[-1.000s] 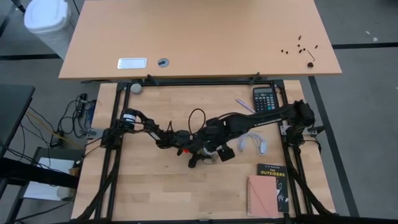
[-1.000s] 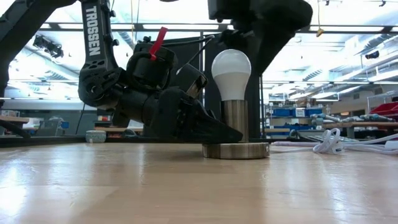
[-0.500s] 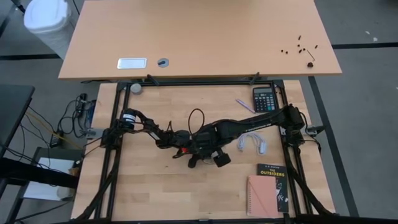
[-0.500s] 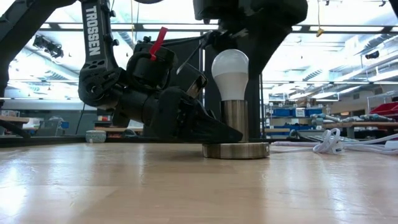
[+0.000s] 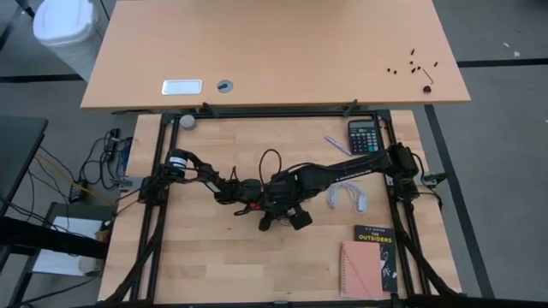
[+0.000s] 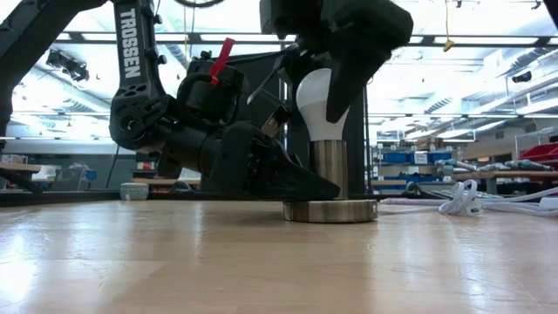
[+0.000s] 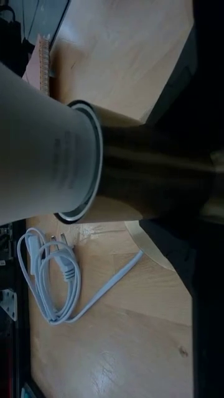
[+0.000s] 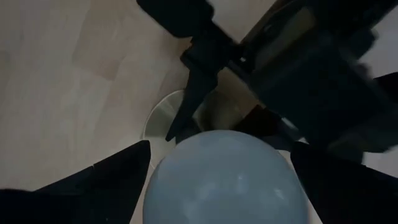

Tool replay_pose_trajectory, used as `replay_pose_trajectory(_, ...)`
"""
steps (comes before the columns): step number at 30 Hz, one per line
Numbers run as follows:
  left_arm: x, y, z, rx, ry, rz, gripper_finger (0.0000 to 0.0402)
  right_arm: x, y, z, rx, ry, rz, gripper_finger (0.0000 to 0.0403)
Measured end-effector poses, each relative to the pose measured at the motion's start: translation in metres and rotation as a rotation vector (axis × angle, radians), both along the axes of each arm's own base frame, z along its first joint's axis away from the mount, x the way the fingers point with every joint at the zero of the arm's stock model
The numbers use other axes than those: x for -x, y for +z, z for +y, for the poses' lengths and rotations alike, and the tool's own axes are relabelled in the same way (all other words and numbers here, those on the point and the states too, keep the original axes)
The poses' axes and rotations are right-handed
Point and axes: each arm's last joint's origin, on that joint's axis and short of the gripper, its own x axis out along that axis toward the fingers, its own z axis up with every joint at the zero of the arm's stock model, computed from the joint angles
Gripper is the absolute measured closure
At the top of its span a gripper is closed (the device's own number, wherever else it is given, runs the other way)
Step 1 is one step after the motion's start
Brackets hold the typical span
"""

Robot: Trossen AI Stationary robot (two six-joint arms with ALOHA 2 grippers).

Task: Screw lightbulb
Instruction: Insert the light bulb into the lamp

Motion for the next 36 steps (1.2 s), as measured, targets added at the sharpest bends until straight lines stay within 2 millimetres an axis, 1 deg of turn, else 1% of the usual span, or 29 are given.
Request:
replay_pose_trajectory(2, 0.0, 0.0, 0.0, 0.0, 0.0, 0.0, 0.0204, 0.0, -0.003, 0.0, -0.003, 0.003, 0.003, 0.0007)
replay_pose_trajectory(7, 0.0, 0.0, 0.0, -0.002, 0.0, -0.001, 0.0204, -0.001, -0.003, 0.0, -0.01, -0.017, -0.014, 0.0012)
replay_pose_trajectory(12, 0.0, 0.0, 0.0, -0.004, 0.0, -0.001, 0.0204, -0.006, -0.015, 0.001, -0.007, -0.02, 0.013, 0.0022)
replay_pose_trajectory(22, 0.0, 0.0, 0.0, -0.009, 0.001, -0.001, 0.0204, -0.006, -0.017, 0.001, -0.01, -0.019, 0.022, 0.0034)
replay_pose_trajectory(25, 0.0, 0.0, 0.0, -0.008, 0.001, -0.001, 0.0204, -0.006, -0.017, 0.001, -0.012, -0.014, 0.024, 0.0053)
replay_pose_trajectory(33, 0.0, 0.0, 0.0, 0.001, 0.004, 0.001, 0.0204, -0.004, -0.012, 0.0, -0.018, -0.012, 0.039, 0.013)
replay_pose_trajectory(36, 0.0, 0.0, 0.0, 0.003, 0.005, 0.001, 0.0204, -0.003, -0.01, 0.0, -0.011, 0.008, 0.055, 0.0151)
